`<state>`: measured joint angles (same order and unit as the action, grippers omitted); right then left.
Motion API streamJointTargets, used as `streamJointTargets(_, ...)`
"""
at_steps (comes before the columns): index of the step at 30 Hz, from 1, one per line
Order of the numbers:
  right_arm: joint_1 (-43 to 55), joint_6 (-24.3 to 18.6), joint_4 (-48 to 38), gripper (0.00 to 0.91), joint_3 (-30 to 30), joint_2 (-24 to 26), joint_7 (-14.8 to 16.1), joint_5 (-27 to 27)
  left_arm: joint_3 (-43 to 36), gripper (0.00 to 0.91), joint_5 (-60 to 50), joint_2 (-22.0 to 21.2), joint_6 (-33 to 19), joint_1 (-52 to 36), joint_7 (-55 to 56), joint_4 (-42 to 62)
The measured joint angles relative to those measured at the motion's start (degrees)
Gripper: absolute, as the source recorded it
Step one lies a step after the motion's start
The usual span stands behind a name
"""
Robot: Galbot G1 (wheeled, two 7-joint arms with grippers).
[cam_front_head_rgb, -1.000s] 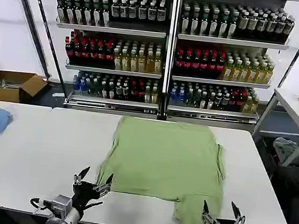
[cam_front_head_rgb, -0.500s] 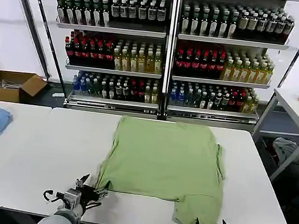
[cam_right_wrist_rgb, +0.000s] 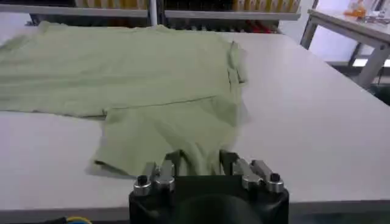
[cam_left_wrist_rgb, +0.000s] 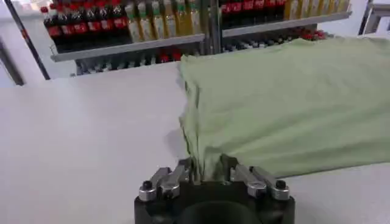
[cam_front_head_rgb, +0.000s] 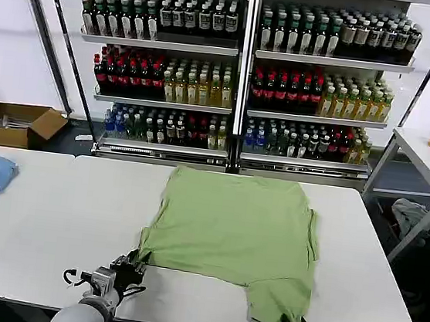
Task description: Fold and organize the clothes.
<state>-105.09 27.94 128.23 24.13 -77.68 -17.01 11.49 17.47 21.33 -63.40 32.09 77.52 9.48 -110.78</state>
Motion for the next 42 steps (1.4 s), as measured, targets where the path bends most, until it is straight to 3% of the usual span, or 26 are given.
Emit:
streamJointTargets(15,-3.85,-3.12,6.97,0.0,4.35,1.9,2.13,0.88,2.21,0.02,3.99,1.81,0.6,4.69,-0.83,-6.36)
streamJointTargets(25,-1.1,-4.72,10.31,0.0,8.55,4.87,2.67,2.75,4.29,0.02,4.78,4.09,0.78,6.57,-1.31,-13.38)
streamJointTargets(42,18.21,-4.86,-2.83,0.0,5.52,10.76,3.25,3.38,0.22,0.02,5.35,4.88,0.39,-5.26,-1.6,-4.91)
